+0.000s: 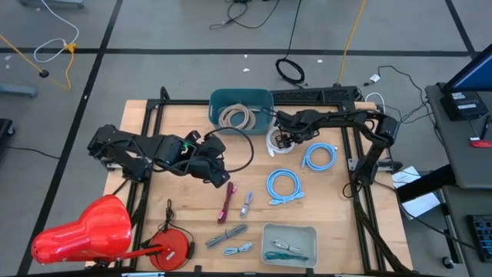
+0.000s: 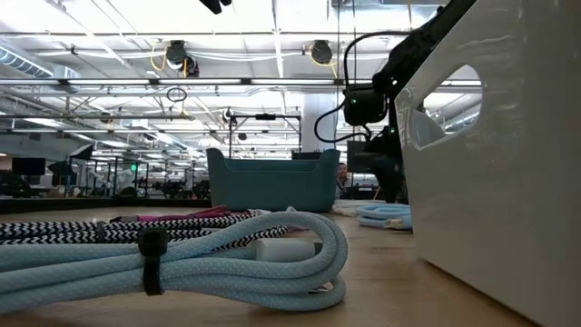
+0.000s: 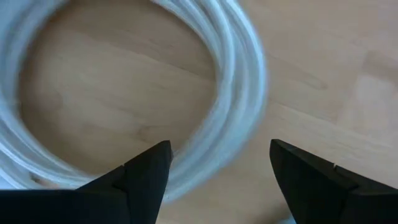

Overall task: Pick & Place USB Port
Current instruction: Put the white HDMI cable into the blue bin

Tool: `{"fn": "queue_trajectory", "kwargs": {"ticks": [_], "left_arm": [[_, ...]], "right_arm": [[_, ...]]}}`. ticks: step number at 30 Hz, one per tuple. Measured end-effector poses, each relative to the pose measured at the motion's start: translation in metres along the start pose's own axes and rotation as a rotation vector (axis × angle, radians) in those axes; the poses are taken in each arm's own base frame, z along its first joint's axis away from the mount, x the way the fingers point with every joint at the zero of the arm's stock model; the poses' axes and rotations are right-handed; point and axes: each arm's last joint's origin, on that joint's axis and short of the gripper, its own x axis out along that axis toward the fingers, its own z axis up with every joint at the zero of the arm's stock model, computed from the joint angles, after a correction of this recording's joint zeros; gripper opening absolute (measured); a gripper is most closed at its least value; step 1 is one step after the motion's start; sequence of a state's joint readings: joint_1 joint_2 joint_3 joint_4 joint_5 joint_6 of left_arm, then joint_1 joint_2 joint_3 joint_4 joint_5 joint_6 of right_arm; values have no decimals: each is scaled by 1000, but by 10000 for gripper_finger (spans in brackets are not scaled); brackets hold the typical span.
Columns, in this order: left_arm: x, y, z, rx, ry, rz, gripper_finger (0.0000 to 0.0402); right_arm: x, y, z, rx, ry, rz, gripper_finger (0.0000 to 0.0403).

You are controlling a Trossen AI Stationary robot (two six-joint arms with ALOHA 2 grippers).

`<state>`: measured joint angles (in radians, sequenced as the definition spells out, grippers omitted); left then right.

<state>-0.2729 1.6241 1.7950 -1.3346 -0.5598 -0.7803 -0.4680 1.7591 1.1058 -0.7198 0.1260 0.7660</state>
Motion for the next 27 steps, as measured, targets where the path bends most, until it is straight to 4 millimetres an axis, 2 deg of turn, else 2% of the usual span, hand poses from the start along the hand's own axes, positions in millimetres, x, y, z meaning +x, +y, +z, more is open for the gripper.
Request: {"fn": "queue_trajectory", "kwargs": {"ticks": [5, 9, 14, 22, 24, 27], "left_arm": [[0, 0, 0, -3, 3, -3, 129], [0, 0, 0, -3, 6, -5, 129], [0, 0, 0, -4, 7, -7, 129], [0, -1, 0, -8, 3, -11, 129], [0, -1, 0, -10, 2, -11, 129], [0, -1, 0, -13, 2, -12, 129]], "right_arm": [[1, 5, 1, 12, -23, 34, 264], [1, 9, 0, 44, -42, 45, 245], [0, 11, -3, 40, -41, 47, 182], [-1, 18, -9, 7, -42, 55, 34], [-2, 20, -12, -6, -41, 57, 21], [-2, 22, -15, -16, -39, 58, 25]]}}
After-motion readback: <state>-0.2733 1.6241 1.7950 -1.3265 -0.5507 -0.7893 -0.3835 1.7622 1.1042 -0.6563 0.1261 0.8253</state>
